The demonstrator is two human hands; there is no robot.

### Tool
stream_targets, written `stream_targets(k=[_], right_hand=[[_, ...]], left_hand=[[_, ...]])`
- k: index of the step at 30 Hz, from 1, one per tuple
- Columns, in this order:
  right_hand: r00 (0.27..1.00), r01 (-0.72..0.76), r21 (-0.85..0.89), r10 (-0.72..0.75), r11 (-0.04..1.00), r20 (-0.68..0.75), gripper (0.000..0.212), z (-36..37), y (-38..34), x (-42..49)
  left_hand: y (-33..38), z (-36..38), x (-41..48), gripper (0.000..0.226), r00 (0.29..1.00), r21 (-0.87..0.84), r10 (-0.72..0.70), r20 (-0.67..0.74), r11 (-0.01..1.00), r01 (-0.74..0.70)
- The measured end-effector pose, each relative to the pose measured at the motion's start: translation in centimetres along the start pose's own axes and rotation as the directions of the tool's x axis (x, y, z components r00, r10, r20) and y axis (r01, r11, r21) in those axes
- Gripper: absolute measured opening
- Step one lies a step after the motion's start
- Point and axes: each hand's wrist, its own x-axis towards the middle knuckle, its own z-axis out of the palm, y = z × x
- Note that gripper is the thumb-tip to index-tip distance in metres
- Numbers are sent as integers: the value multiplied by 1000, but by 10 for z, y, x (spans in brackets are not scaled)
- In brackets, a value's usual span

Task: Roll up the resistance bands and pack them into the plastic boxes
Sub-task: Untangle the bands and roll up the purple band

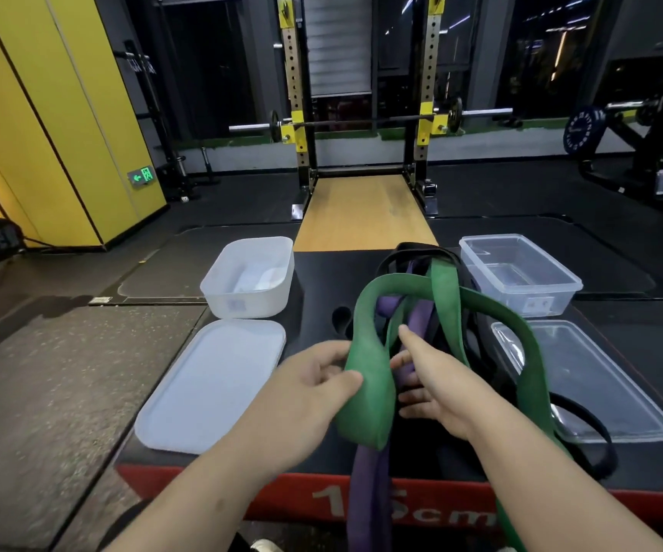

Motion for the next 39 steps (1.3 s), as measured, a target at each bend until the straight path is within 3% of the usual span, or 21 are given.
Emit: stream_targets(k=[12, 26, 31, 39], right_hand=[[998, -22, 68, 19, 997, 57, 68, 2, 16, -13], [978, -56, -145, 84, 988, 191, 93, 2, 24, -32], [965, -33, -18, 36, 999, 259, 61, 5, 24, -44], [977, 101, 204, -136, 974, 165, 7, 16, 29, -43]], left_hand=[[-12, 7, -48, 19, 999, 85, -38, -14, 996, 39], [-6, 10, -50, 24, 1000, 66, -13, -11, 998, 14], [-10, 16, -54, 21, 998, 89, -22, -62, 996, 28], [-32, 21, -60, 8, 983, 121, -81, -165, 987, 101]])
